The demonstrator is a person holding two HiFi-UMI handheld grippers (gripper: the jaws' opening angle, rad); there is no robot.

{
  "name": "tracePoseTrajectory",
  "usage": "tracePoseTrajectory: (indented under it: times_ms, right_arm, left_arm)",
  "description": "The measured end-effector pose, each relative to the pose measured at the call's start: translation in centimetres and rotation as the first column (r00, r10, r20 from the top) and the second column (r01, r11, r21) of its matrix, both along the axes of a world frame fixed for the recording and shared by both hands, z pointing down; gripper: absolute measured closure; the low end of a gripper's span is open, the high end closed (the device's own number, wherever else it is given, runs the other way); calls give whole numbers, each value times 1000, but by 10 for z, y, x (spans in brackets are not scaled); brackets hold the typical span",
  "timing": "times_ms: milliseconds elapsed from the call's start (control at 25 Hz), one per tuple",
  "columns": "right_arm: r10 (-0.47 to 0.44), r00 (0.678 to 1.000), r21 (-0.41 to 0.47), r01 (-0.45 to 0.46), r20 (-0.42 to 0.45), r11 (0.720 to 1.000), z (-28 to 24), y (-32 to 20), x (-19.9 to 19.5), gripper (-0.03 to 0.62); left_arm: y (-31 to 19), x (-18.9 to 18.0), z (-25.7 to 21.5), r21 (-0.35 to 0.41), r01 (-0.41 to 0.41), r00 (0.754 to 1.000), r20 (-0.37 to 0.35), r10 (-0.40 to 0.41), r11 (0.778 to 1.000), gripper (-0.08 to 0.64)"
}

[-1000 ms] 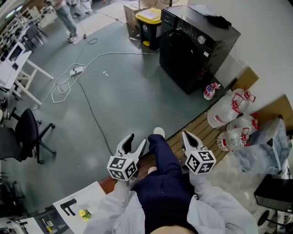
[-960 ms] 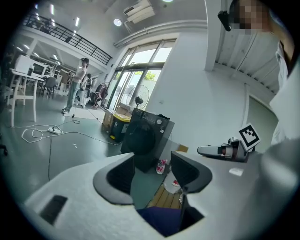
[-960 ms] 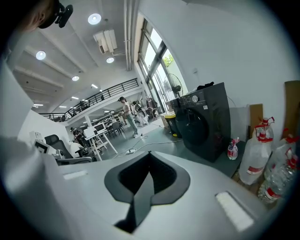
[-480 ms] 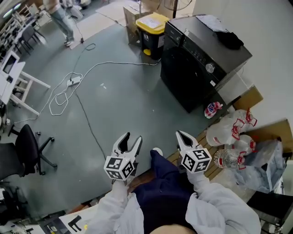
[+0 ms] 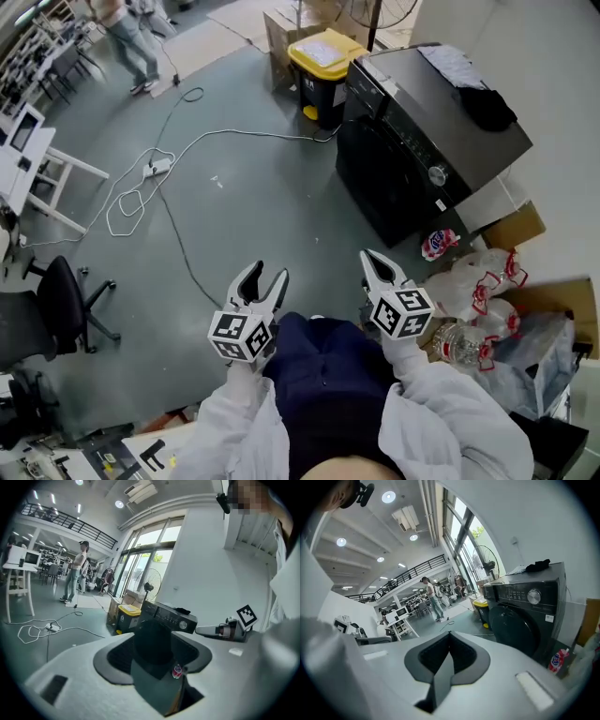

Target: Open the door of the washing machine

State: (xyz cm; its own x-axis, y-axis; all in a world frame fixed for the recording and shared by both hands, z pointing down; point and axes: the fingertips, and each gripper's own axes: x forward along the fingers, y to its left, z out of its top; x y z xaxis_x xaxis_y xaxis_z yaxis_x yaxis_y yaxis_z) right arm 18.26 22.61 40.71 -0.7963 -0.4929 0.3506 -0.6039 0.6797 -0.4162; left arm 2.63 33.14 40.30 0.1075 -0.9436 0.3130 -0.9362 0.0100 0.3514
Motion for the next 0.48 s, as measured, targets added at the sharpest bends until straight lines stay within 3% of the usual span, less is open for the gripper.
tracePoseTrajectory:
  times_ms: [480]
  right_arm:
    - [-26, 999, -36, 25, -20, 999, 21, -33, -37, 586]
  left_arm:
    - [-33, -27, 11, 2, 16, 1000, -17, -16, 1000, 330]
